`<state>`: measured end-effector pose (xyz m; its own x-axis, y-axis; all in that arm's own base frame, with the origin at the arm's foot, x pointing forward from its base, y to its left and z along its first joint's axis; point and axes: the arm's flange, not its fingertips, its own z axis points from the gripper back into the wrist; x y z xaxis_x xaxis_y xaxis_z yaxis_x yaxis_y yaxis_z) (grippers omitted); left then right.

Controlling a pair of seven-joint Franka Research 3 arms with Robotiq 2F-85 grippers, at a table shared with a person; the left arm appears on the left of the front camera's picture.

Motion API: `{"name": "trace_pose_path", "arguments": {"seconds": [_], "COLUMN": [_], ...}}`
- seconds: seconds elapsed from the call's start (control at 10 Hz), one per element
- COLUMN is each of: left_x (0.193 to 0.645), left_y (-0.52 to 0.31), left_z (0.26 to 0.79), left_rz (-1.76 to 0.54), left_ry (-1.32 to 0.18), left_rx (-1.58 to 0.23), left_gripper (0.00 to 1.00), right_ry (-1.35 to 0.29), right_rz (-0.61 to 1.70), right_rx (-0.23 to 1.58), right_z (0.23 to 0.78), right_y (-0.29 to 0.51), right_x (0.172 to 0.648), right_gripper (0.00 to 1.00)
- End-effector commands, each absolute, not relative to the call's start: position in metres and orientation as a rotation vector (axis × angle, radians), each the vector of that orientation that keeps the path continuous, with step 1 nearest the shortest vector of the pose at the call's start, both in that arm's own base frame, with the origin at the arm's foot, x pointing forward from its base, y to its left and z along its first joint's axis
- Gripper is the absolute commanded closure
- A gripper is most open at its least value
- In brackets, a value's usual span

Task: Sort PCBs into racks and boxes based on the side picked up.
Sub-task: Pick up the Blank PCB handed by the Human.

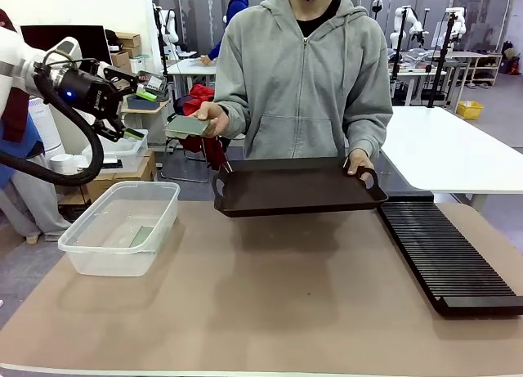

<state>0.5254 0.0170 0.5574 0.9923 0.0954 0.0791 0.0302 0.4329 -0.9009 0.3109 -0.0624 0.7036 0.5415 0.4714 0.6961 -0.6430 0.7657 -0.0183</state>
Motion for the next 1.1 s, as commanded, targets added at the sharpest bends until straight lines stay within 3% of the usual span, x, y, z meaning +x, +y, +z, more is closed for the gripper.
{"name": "trace_pose_path", "arguments": {"seconds": [0.0,0.5,1.0], "left_x": [0.529,0.529,0.55], "left_y": [0.011,0.015,-0.004], "left_z": [0.55,0.554,0.531], "left_rz": [0.011,0.034,0.034], "left_ry": [-0.177,-0.137,-0.103], "left_rx": [-1.138,-1.126,-1.32], "left_gripper": [0.0,0.0,0.0], "right_ry": [-0.748,-0.748,-0.748], "right_rz": [0.665,0.665,0.665], "right_rx": [0.255,0.255,0.255], "right_z": [0.703,0.703,0.703], "right_y": [-0.061,-0.061,-0.061], "right_x": [0.31,0.31,0.31], "right_gripper": [0.0,0.0,0.0]}}
